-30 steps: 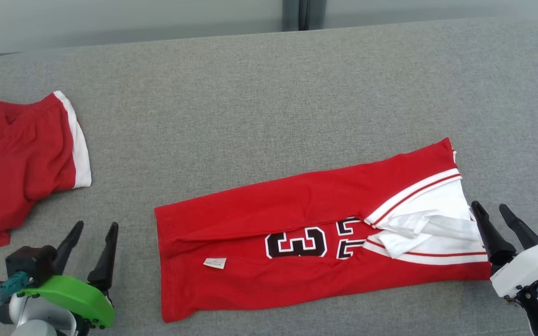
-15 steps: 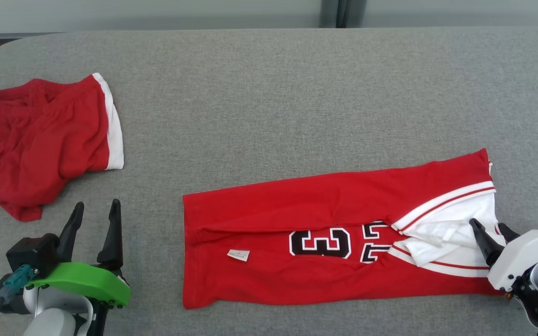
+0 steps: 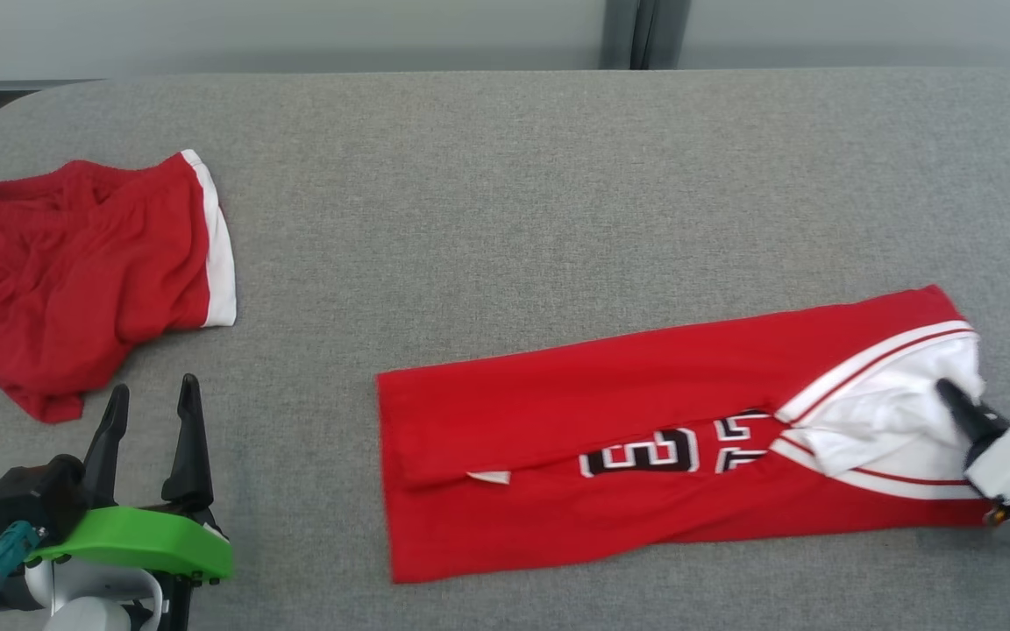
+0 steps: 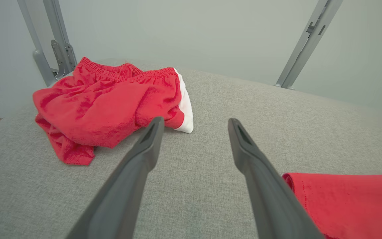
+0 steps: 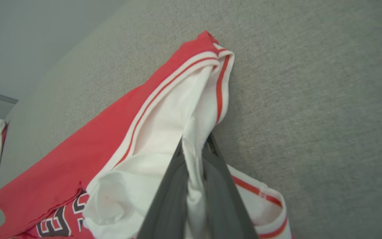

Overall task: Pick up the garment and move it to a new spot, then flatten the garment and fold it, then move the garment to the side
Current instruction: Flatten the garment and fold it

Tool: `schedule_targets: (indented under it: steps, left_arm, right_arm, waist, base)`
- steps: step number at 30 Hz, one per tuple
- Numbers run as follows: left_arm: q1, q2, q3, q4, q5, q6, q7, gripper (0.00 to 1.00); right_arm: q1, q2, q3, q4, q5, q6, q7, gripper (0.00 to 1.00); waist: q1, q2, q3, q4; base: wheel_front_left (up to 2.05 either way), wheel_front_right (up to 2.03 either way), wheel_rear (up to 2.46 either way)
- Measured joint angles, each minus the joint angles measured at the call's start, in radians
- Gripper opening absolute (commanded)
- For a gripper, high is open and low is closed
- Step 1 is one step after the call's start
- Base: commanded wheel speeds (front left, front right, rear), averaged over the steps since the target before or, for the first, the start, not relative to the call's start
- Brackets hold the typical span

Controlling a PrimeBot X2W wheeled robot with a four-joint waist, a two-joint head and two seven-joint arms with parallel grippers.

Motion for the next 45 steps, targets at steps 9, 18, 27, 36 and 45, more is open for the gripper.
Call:
schedule_targets:
  steps: [9, 18, 27, 36, 45]
  left_arm:
    - [0.043, -0.036, 0.032, -0.027, 0.009, 0.0, 0.0, 1.0]
    - [0.062, -0.053, 0.035, -0.039, 0.035, -0.019, 0.0, 1.0]
    - [0.063, -0.071, 0.017, -0.021, 0.039, -0.053, 0.0, 1.0]
    - [0.061, -0.092, -0.005, -0.011, 0.044, -0.076, 0.0, 1.0]
    - [0.055, -0.091, 0.005, 0.014, 0.052, -0.093, 0.0, 1.0]
  right_arm:
    - [0.04, -0.175, -0.236, 0.031, 0.08, -0.044, -0.015, 0.0]
    - [-0.01, -0.141, -0.015, -0.286, 0.051, 0.071, 0.045, 0.0]
    - [-0.003, 0.089, 0.34, -0.387, -0.132, 0.062, 0.076, 0.0]
    - [-0.012, 0.181, 0.427, -0.273, -0.304, -0.035, 0.042, 0.0]
    - [-0.068, 0.213, 0.458, -0.204, -0.38, -0.078, 0.007, 1.0]
  waist:
    - [0.0, 0.0, -0.026, -0.03]
    - [0.0001, 0.0, -0.053, -0.063]
    - [0.0, 0.0, -0.073, -0.079]
    - [0.0, 0.0, -0.058, -0.066]
    - [0.0, 0.0, -0.039, -0.058]
  base:
    - [0.0, 0.0, 0.0]
    - [0.0, 0.0, 0.0]
    - [0.0, 0.0, 0.0]
    - [0.0, 0.0, 0.0]
    - [0.0, 0.0, 0.0]
